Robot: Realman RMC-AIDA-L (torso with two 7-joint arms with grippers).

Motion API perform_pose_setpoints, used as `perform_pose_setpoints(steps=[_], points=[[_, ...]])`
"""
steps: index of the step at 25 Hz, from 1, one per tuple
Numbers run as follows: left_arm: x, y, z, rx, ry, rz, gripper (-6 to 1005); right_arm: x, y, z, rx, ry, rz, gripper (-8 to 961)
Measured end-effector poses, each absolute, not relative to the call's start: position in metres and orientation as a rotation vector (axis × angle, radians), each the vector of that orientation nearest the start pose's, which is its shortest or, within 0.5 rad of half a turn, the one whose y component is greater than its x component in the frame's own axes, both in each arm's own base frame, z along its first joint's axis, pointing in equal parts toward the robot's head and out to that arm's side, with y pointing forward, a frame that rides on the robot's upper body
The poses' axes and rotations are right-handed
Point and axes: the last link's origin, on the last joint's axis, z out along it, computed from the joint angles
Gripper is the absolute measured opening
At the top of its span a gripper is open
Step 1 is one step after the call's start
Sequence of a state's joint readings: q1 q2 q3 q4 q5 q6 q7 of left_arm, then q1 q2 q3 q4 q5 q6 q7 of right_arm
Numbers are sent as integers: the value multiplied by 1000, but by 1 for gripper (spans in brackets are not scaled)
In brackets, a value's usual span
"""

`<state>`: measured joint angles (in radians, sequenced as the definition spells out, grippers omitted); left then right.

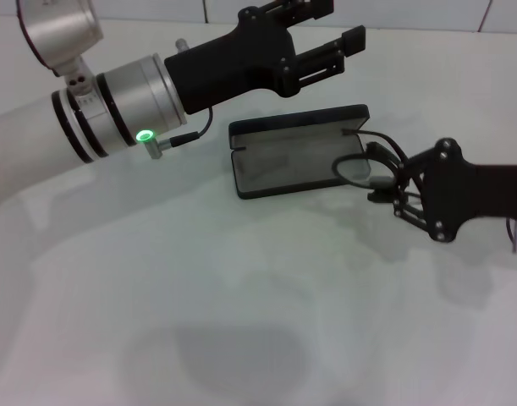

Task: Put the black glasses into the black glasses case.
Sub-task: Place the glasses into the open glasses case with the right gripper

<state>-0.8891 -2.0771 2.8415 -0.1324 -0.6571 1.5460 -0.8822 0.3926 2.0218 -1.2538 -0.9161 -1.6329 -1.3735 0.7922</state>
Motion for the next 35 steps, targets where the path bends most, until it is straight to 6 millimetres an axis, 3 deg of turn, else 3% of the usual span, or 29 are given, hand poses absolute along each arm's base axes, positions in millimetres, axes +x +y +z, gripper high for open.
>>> perform_pose_setpoints(steps=[4,9,17,35], points=[[-166,376,-42,-2489,-308,-1240,697,214,344,-16,-2615,-595,244,117],[-167,377,-42,-2486,-310,-1234,698,199,351,-51,-2518,-695,44,119],[-163,382,-46,-2485,-322,-1206,698,189,346,-95,-2351,-836,-160,121],[-159,391,-37,-2383,-364,-1275,699,187,355,-108,-2277,-901,-252,127]])
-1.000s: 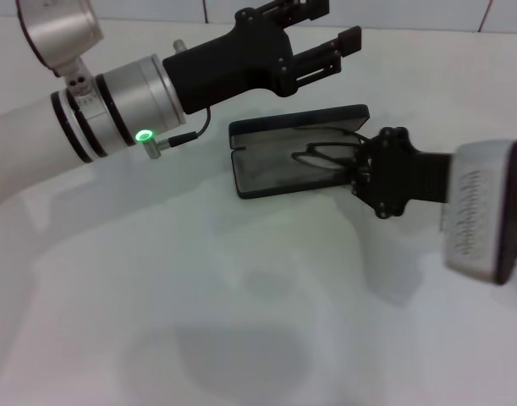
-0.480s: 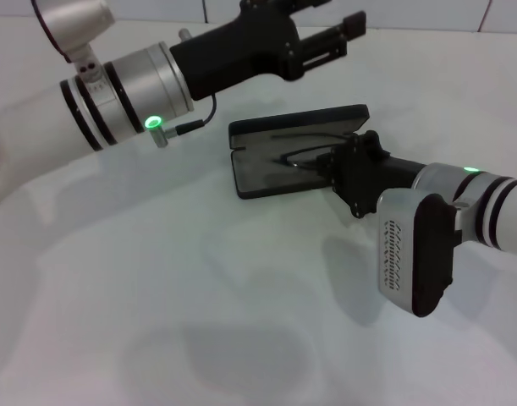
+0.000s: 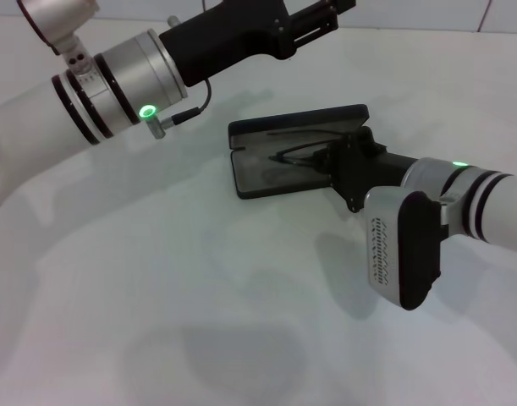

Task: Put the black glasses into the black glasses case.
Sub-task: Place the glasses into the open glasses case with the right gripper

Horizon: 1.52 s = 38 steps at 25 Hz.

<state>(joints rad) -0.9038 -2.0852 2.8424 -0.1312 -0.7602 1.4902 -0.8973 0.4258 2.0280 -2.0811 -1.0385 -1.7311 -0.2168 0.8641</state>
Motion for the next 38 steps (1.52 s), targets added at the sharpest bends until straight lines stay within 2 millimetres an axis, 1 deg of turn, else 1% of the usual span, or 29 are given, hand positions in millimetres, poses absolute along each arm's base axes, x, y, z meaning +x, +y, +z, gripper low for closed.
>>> perform_pose_setpoints(steps=[11,22,26,33,38], points=[[-161,389,-38,-2380,-369,-1273,699,179,358,-117,-2265,-975,-270,130],[-165,386,-39,-2374,-382,-1271,700,178,360,-122,-2248,-1012,-296,134],[-167,386,-39,-2373,-386,-1269,700,178,356,-123,-2256,-999,-284,134],[-167,386,-39,-2371,-397,-1274,700,188,346,-122,-2277,-956,-278,135],[-167,386,-39,-2370,-398,-1277,701,185,334,-119,-2308,-941,-222,135]])
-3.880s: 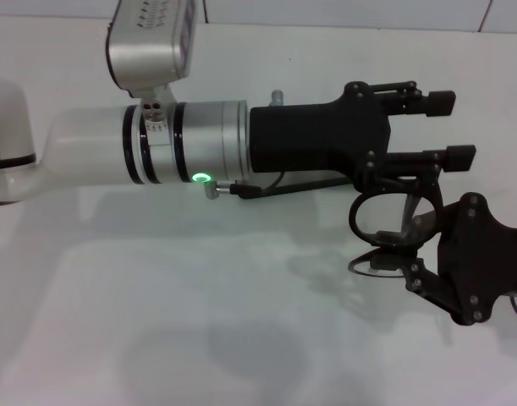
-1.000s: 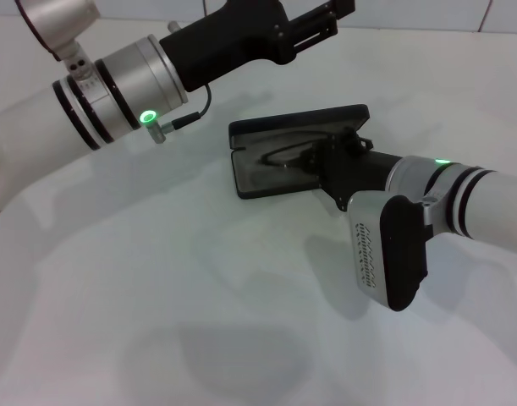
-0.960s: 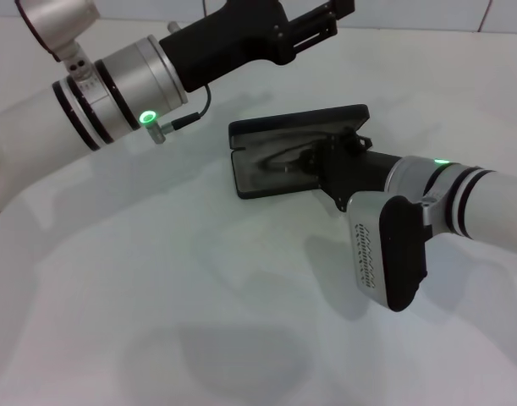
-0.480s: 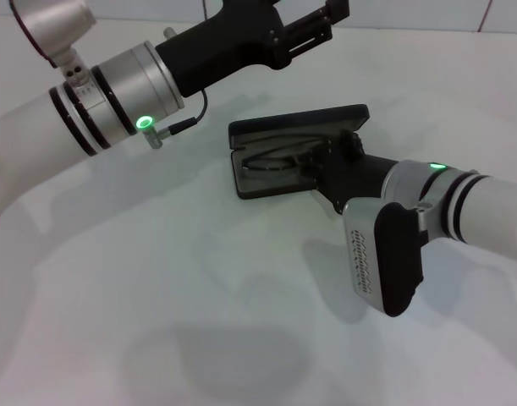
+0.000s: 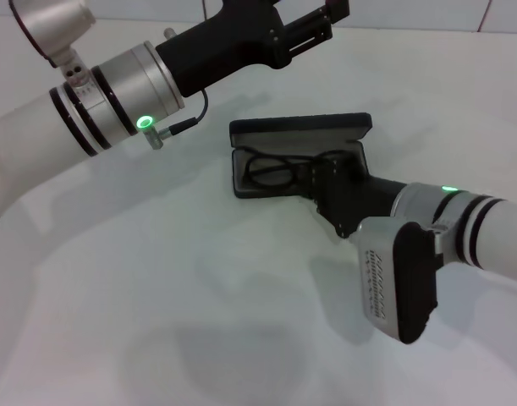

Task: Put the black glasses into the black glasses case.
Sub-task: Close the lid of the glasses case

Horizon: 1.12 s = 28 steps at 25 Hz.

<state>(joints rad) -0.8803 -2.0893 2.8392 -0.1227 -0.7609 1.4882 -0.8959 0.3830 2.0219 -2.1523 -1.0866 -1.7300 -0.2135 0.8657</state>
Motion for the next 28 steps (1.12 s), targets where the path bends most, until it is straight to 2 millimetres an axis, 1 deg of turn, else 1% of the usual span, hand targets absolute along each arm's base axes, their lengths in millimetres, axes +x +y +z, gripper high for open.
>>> perform_pose_setpoints(steps=[4,8,11,14,16,18,19,21,25,28], points=[[-167,385,-39,-2370,-403,-1277,701,183,332,-112,-2345,-919,-174,135],[-168,385,-39,-2370,-408,-1277,701,185,333,-99,-2378,-854,-124,135],[-170,384,-40,-2373,-428,-1272,701,185,328,-85,-2475,-779,8,136],[-177,386,-42,-2378,-498,-1235,701,186,322,-61,-2578,-696,201,136],[-179,389,-43,-2380,-538,-1205,701,197,315,-38,-2650,-626,341,136],[-182,394,-44,-2383,-584,-1159,701,210,307,-24,-2698,-566,431,137],[-183,396,-46,-2386,-598,-1135,701,219,301,-14,-2725,-516,496,138],[-186,400,-48,-2396,-614,-1085,702,234,292,3,-2734,-426,619,139],[-187,410,-54,-2420,-631,-954,702,262,273,38,-2632,-234,869,142],[-185,419,-63,-2450,-652,-837,702,282,261,54,-2491,-116,983,143]])
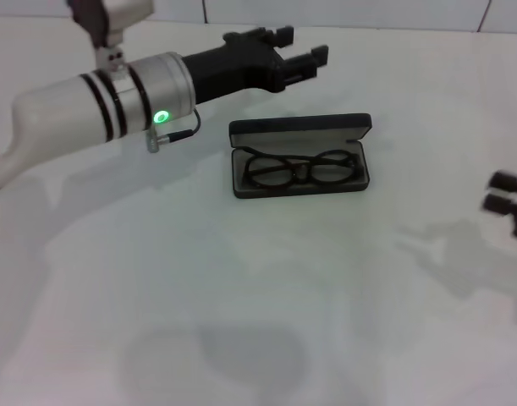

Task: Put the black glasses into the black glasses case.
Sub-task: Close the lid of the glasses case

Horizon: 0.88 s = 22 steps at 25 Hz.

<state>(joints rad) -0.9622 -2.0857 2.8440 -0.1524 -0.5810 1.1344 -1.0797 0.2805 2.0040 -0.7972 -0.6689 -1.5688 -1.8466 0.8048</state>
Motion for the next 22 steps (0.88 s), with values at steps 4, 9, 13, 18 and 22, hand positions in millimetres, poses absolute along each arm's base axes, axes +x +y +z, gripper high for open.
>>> perform_pose_setpoints(steps=[4,9,13,18,22], points=[[-184,428,-70,-2474,-684,-702,702,295,256,59,-2390,-8,1022,235],[-180,430,-75,-2497,-670,-647,702,300,253,53,-2375,13,1013,356],[-185,430,-79,-2514,-678,-573,702,301,252,51,-2368,2,1005,416],[-190,420,-88,-2577,-656,-513,703,302,251,51,-2365,4,1004,491],[-189,411,-98,-2637,-607,-486,703,303,252,53,-2357,5,996,493]])
